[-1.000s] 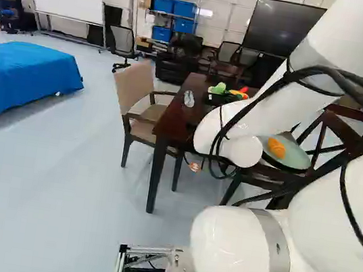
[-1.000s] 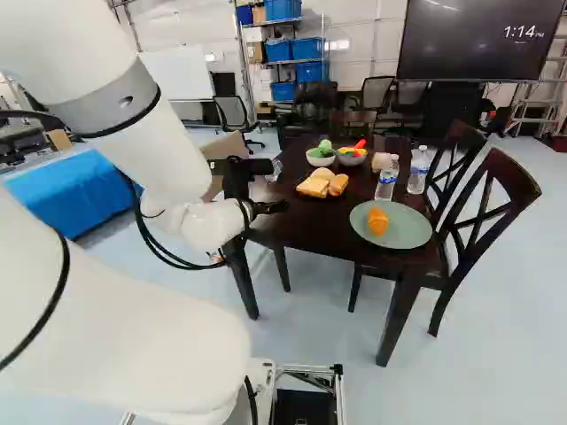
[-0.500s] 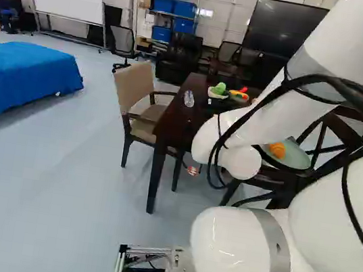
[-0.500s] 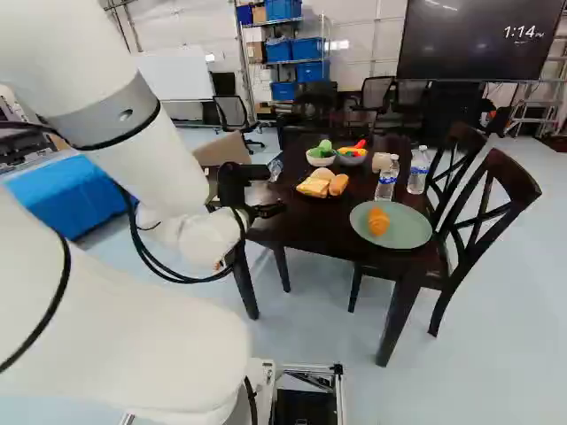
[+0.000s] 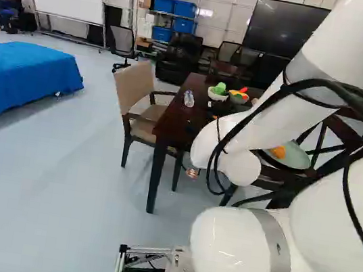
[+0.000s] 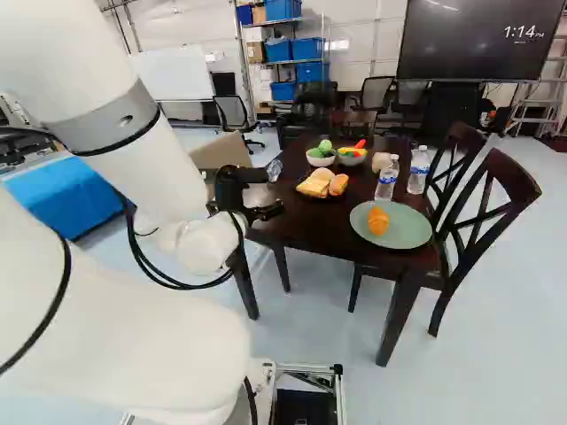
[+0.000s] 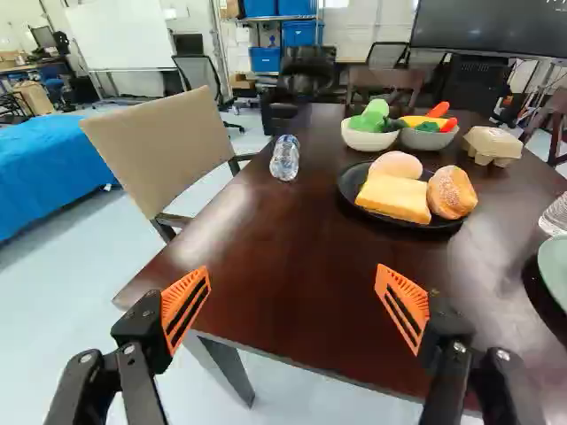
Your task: Move the croissant to the empty plate
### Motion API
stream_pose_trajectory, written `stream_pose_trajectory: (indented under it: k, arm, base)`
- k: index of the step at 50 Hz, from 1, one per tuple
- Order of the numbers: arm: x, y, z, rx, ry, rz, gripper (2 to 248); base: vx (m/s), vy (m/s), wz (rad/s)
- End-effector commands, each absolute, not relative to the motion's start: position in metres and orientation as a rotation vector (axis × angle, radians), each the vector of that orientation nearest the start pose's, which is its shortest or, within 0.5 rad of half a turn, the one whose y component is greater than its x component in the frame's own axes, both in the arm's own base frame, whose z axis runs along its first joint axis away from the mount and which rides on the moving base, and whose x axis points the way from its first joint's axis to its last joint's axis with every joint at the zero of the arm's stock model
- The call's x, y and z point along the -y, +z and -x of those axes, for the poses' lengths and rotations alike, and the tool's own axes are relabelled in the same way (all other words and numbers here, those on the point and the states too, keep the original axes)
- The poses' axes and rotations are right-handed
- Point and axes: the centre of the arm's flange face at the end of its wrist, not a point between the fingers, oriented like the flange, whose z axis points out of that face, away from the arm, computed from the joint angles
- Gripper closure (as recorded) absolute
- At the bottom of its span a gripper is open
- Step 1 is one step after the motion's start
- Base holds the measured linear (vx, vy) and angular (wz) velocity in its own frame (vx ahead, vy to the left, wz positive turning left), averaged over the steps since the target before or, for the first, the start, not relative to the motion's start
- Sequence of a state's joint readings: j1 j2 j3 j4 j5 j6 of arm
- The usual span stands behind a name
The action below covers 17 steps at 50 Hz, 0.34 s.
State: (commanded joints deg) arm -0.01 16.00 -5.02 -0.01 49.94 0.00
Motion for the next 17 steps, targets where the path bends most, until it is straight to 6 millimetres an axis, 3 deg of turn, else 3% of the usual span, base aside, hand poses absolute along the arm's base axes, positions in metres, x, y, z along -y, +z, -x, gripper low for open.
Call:
stream_pose_trajectory:
  k: [17]
  arm:
    - [0.0, 0.3656, -0.2703, 0.0, -1.824, 2.558, 3]
  base:
    - [0.0, 0.0, 0.0]
